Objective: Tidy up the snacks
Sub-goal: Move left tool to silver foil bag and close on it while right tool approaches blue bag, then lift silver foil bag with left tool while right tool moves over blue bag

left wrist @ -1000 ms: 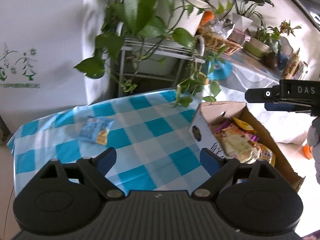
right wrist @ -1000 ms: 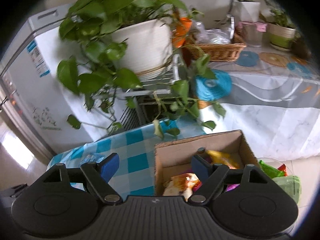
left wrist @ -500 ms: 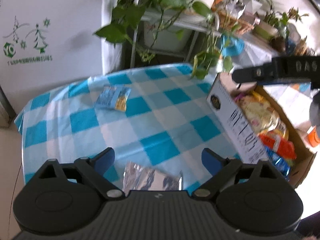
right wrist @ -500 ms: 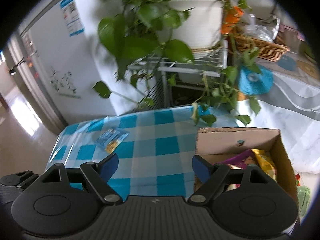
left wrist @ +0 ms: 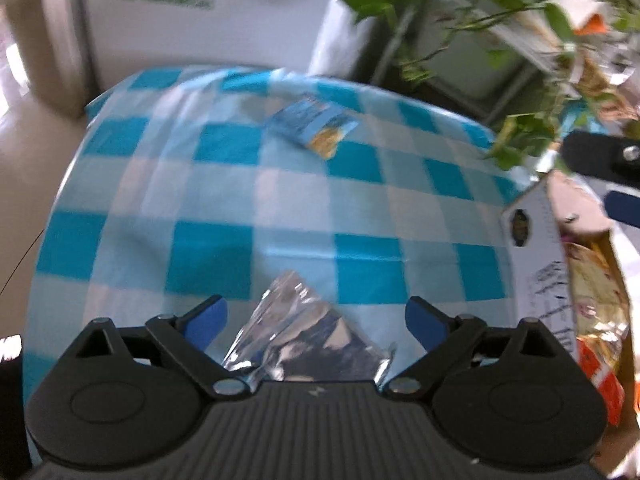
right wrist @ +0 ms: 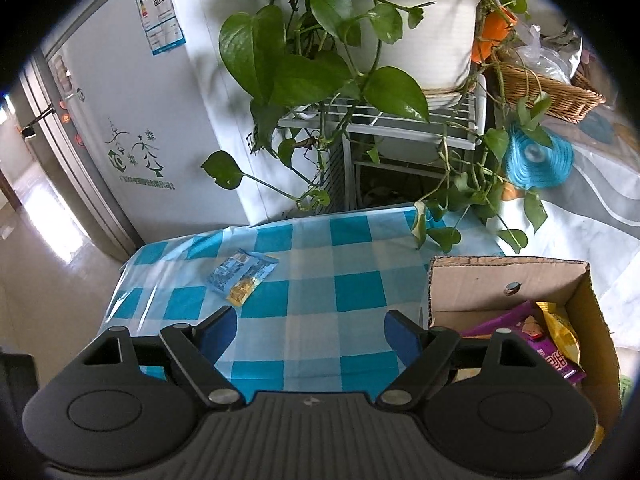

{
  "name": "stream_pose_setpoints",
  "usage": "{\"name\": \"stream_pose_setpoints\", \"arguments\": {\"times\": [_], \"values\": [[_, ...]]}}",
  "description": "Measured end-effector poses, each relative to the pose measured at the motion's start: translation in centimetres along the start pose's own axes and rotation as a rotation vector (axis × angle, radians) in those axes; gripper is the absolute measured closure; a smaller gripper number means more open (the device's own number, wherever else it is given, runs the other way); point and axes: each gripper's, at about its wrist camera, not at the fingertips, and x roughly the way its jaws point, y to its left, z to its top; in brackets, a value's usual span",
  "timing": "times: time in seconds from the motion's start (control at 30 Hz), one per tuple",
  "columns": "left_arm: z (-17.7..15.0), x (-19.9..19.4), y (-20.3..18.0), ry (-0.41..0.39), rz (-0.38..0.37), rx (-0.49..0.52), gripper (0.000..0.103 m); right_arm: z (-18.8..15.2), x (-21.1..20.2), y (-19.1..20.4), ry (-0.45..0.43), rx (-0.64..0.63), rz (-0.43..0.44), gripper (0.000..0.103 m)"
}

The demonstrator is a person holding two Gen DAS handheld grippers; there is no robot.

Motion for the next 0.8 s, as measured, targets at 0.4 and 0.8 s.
{"name": "stream_pose_setpoints", "arguments": {"times": [0.4, 0.8], "values": [[-1.8, 0.7, 0.7, 0.028, 0.044, -0.027, 0.004, 0.2, -0.3, 0.0, -0.011, 0.019, 0.015, 0.017], [0.9, 0.0, 4.1, -0.006, 0.077, 0.138, 0.036, 0.1, 1.5, 0.9, 0.039, 0.053, 0.065, 0.017]]}}
